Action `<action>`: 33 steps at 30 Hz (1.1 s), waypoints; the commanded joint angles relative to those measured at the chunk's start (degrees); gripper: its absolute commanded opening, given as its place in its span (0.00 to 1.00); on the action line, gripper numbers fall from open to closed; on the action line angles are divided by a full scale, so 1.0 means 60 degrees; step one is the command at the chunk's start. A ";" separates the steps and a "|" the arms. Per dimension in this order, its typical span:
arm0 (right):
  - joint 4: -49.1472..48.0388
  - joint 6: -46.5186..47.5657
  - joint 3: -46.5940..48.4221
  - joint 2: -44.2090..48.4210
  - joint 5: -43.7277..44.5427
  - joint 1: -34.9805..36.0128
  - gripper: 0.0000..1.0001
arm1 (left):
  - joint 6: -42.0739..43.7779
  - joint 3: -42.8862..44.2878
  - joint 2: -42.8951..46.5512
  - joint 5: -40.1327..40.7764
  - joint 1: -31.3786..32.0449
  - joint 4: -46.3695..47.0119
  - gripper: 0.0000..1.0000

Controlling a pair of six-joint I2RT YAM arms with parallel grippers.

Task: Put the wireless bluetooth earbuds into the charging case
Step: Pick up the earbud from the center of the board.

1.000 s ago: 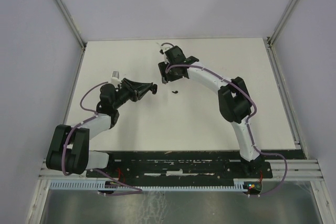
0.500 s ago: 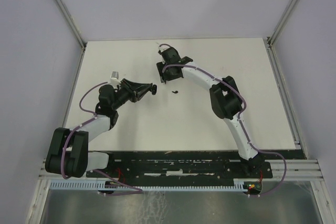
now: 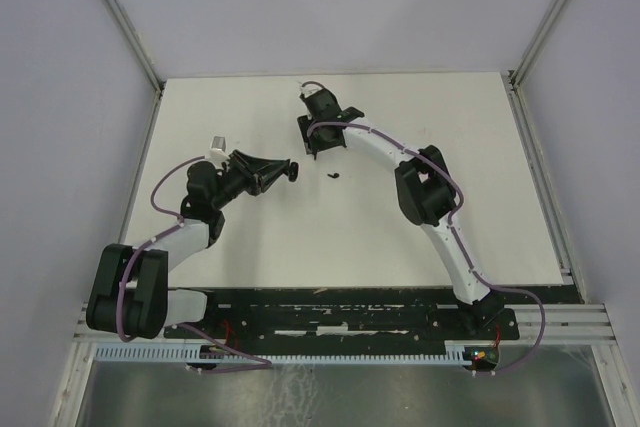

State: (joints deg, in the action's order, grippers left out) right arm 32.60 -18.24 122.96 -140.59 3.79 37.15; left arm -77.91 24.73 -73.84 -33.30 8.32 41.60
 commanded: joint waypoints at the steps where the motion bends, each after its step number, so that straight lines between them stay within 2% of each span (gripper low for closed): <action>1: -0.0172 -0.0035 0.0695 -0.0285 0.0227 0.0072 0.55 | 0.0475 0.0057 0.0252 -0.0270 -0.0096 0.0170 0.03; 33: -0.0160 -0.0096 0.1059 -0.0884 0.0540 0.0168 0.45 | 0.0374 -0.0035 0.0003 -0.0573 -0.0385 0.0500 0.03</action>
State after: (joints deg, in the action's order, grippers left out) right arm 32.40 -18.26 127.28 -145.29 5.69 37.82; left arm -77.91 24.71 -73.87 -35.14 6.44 41.67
